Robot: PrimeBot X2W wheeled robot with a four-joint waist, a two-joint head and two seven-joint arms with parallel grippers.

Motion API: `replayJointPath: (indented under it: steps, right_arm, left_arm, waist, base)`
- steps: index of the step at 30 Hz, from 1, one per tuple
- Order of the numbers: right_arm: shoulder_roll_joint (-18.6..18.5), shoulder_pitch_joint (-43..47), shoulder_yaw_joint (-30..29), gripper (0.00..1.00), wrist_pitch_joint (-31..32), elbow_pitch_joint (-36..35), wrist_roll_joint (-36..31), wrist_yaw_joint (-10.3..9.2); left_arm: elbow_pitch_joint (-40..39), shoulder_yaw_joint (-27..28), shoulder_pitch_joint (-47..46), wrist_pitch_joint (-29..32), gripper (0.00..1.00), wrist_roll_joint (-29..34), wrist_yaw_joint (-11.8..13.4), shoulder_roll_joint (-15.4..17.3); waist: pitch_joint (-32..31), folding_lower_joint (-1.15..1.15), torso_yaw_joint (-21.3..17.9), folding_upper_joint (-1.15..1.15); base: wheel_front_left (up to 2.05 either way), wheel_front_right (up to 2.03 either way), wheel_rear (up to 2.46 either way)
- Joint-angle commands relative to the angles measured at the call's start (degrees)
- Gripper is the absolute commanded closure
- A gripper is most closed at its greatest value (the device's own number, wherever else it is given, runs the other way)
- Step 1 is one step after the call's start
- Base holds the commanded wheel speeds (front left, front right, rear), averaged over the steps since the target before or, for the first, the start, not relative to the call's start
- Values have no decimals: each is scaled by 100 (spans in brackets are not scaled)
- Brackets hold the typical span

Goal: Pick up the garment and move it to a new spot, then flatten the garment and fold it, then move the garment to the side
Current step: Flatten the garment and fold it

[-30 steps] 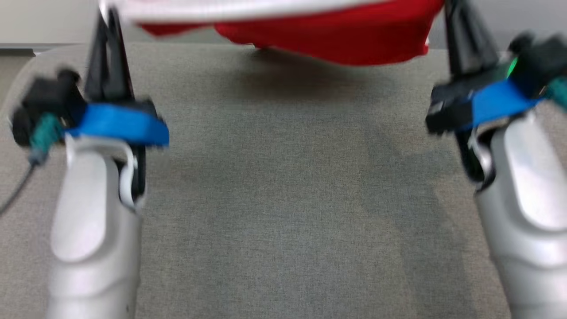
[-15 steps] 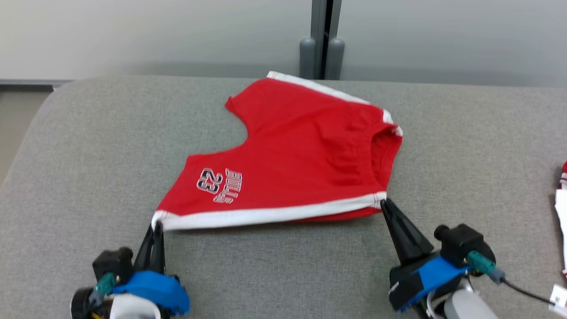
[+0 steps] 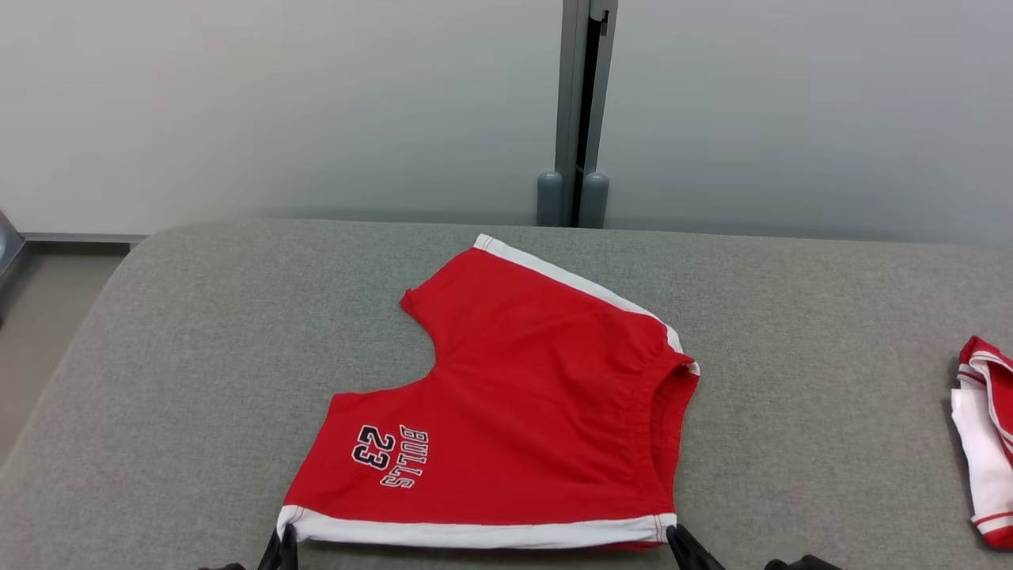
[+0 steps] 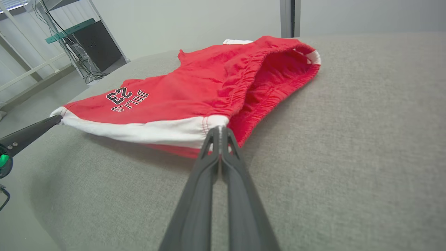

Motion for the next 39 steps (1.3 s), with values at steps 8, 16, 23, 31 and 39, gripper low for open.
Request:
replayJointPath:
  steps: [8, 16, 23, 31, 39]
  right_arm:
    - [-13, 7, -121, 100, -17, -180, 72, -2]
    - [224, -725, -280, 100, -17, -181, 283, -2]
    - [366, -1703, -337, 100, -17, -58, 448, -2]
    - [391, -2557, -219, 100, -17, -63, 886, -2]
    - [390, -3089, -73, 100, -17, -121, 1333, -2]
  left_arm:
    - [-715, 92, -161, -26, 100, 218, -57, 11]
    - [-594, -173, -1408, -26, 100, 454, -161, 344]
    - [325, -639, -3061, -22, 100, 576, -190, 839]
    - [1318, -1224, -4457, -22, 100, 462, -198, 1203]
    - [2070, -1470, -5359, -24, 100, 389, -198, 1409]
  waist:
    - [50, 1, -198, 2]
    - [514, 1, -430, 2]
    - [1217, 1, -789, 2]
    - [1891, 1, -1127, 2]
    - [2335, 1, -1290, 2]
  base:
    - [0, 0, 0]
    - [0, 0, 0]
    - [0, 0, 0]
    - [0, 0, 0]
    - [0, 0, 0]
